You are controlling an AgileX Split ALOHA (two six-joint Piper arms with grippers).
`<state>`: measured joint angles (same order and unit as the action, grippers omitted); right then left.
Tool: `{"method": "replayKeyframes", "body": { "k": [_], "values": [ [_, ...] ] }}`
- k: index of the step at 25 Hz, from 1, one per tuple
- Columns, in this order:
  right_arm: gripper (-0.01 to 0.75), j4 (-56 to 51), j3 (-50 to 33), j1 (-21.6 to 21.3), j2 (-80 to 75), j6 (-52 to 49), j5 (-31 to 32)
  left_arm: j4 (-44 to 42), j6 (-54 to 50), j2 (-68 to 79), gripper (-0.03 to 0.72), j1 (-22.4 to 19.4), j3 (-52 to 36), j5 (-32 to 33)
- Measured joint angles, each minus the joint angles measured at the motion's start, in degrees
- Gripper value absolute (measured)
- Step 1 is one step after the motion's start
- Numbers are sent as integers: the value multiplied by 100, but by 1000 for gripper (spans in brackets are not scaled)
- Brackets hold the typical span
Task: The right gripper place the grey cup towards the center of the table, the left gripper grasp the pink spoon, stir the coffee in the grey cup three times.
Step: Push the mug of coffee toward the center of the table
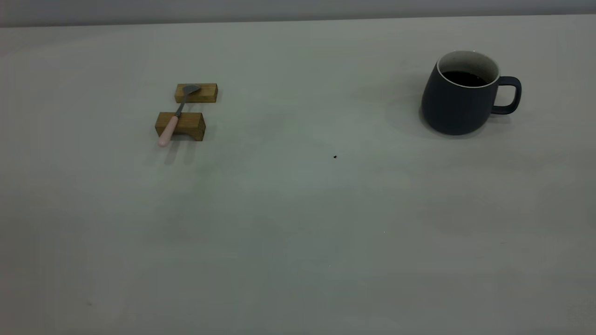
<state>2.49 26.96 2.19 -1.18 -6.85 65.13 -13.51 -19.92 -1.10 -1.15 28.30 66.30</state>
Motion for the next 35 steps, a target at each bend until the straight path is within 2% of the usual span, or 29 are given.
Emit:
{"method": "replayKeyframes", "body": {
  "k": [10,13,17,21,27,31,35],
  "values": [
    [472,-41,70,0,-279,172,-167,0,0,0,446,0,0,0],
    [504,-98,311,0,-1099,512,-673,0,0,0,446,0,0,0],
    [591,-115,584,0,-2765,1079,-1531,0,0,0,446,0,0,0],
    [605,-192,1010,0,-4504,1699,-2216,0,0,0,446,0,0,0],
    [585,-1143,2095,0,-7197,3528,-2495,0,0,0,446,0,0,0],
    [582,-2175,2747,0,-8830,5482,-2636,0,0,0,446,0,0,0],
    [582,-2377,3458,0,-10248,7411,-2729,0,0,0,446,0,0,0]
  ]
}}
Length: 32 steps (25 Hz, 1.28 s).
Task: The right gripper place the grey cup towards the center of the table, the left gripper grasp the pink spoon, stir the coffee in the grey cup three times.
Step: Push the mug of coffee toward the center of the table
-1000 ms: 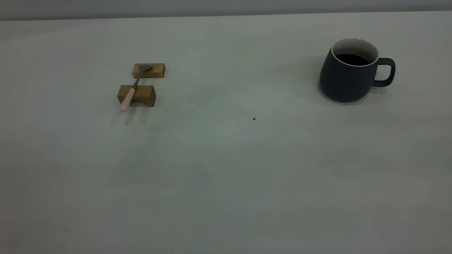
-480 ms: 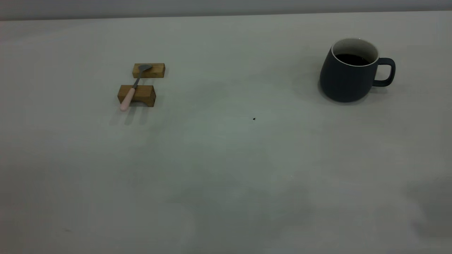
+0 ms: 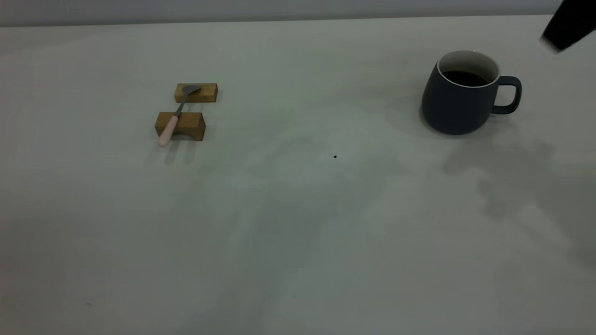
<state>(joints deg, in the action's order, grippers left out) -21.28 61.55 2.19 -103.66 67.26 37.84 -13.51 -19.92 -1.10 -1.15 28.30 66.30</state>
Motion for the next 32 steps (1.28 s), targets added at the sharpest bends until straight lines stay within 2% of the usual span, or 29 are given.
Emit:
{"method": "replayKeyframes", "body": {
  "k": [4,11,17,23,28,32],
  "values": [
    [579,-15,760,-49,-1021,1147,-21,0,0,0,446,0,0,0],
    [544,-20,1705,-313,-2025,1867,-338,0,0,0,446,0,0,0],
    [537,-161,1791,-595,-2324,2611,-452,0,0,0,446,0,0,0],
    [537,-1082,1841,-603,-2701,3746,-635,0,0,0,446,0,0,0],
    [537,-1575,1848,-603,-2999,4482,-1120,0,0,0,446,0,0,0],
    [537,-2161,1848,-596,-3179,5115,-1241,0,0,0,446,0,0,0]
  ]
}}
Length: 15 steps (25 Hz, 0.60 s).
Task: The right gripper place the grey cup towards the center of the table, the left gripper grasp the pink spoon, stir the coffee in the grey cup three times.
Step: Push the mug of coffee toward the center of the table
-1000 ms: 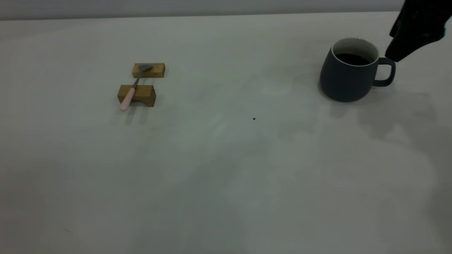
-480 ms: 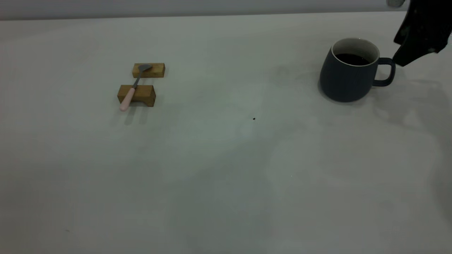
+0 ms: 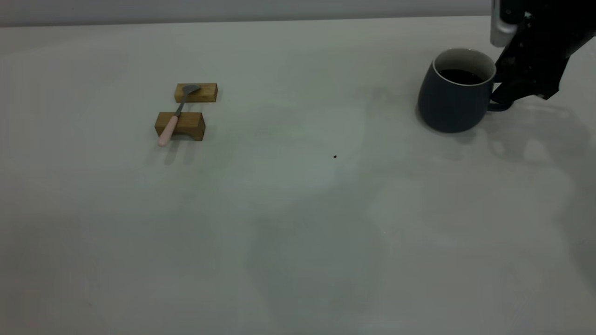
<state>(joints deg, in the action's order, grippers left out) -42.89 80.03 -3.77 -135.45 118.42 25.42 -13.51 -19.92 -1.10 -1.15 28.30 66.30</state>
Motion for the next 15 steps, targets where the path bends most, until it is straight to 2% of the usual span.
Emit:
{"method": "replayKeyframes", "body": {
  "k": [5,15],
  "values": [
    [537,-743,0,319,-118,336,-117,0,0,0,446,0,0,0],
    [537,-859,11,1245,-165,354,-249,0,0,0,446,0,0,0]
  ]
}}
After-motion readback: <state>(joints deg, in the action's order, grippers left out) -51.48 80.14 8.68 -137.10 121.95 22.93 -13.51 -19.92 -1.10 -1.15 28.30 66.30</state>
